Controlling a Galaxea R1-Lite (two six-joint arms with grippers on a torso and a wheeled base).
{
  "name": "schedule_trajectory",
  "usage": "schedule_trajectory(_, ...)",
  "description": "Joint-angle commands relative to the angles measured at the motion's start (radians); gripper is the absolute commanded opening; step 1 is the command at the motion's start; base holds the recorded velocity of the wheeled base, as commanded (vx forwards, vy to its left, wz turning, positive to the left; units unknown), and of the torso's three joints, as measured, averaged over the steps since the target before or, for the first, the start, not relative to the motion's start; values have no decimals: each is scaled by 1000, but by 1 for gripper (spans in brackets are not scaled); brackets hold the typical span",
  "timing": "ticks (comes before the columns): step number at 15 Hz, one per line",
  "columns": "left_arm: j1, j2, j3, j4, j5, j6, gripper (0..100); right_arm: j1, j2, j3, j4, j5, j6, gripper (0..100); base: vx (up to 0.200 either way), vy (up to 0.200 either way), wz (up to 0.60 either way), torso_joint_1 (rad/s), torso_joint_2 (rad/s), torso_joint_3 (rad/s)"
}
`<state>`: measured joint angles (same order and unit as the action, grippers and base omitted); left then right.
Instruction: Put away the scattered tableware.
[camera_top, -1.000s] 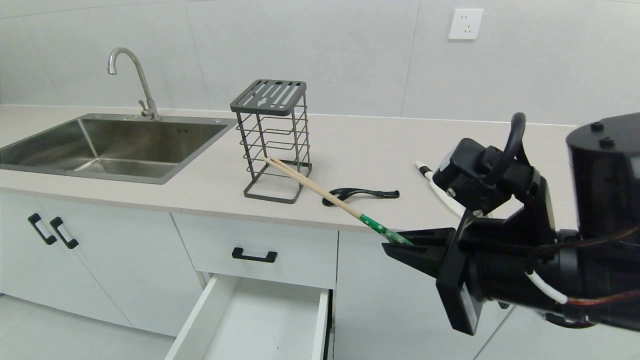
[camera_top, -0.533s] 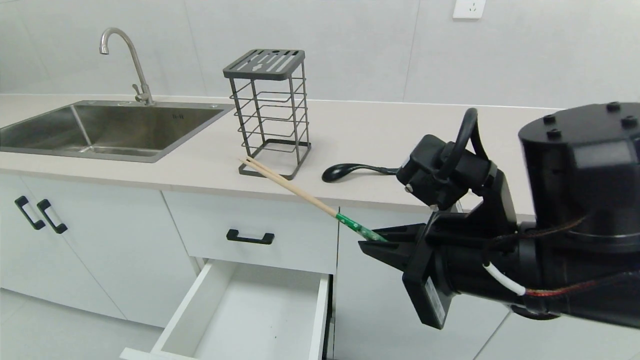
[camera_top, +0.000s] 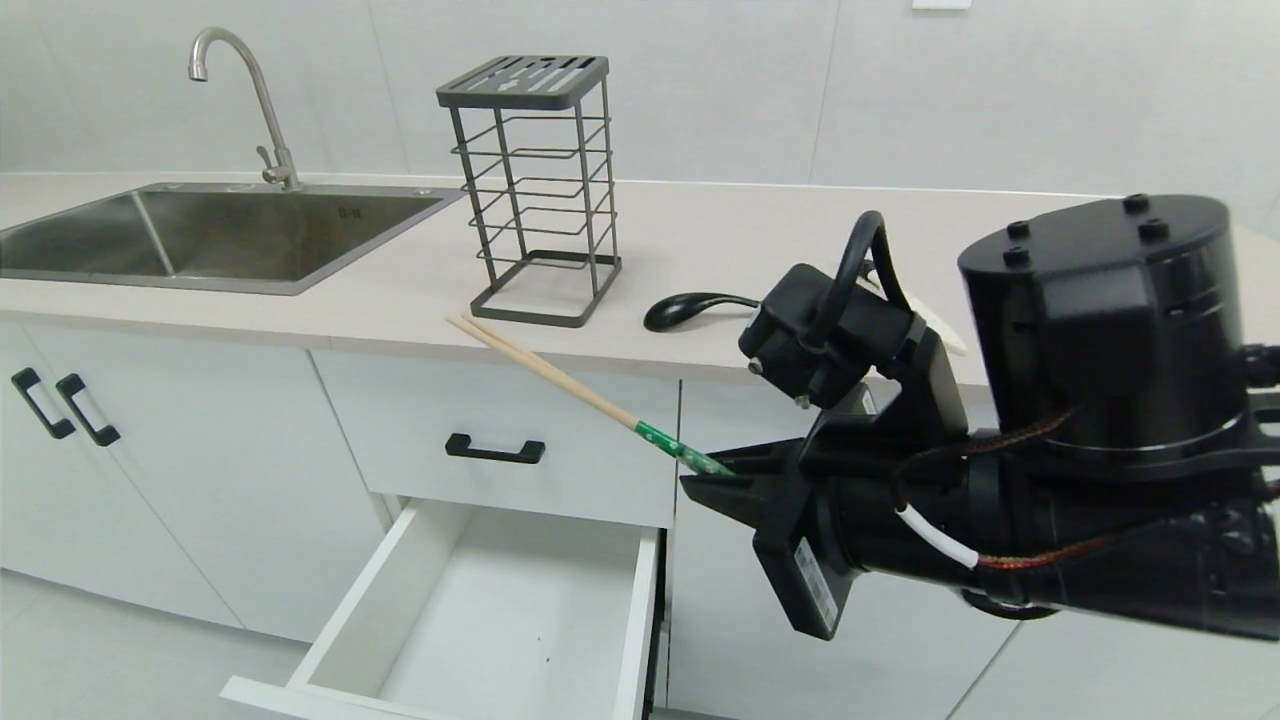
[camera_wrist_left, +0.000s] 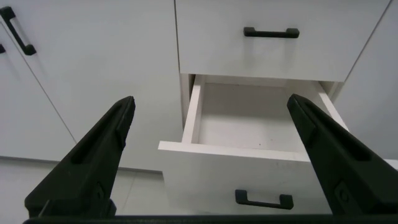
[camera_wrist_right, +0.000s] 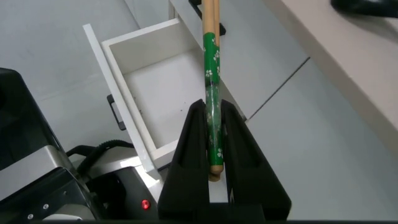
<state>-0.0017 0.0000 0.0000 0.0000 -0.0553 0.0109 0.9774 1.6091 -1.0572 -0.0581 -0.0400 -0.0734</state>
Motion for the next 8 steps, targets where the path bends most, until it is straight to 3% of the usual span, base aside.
schedule_trajectory(1, 0, 2, 0, 0, 0, 0, 100, 3, 32, -21, 1, 3, -2, 0, 0, 0, 0, -46, 100, 66)
schedule_trajectory(5, 0, 2, 0, 0, 0, 0, 100, -11, 74, -67, 9, 5, -29, 0, 0, 0, 0, -107, 290, 184)
schedule_trajectory(8, 0, 2, 0, 0, 0, 0, 100, -16, 100, -98, 40, 3, -31, 0, 0, 0, 0, -18, 67, 44)
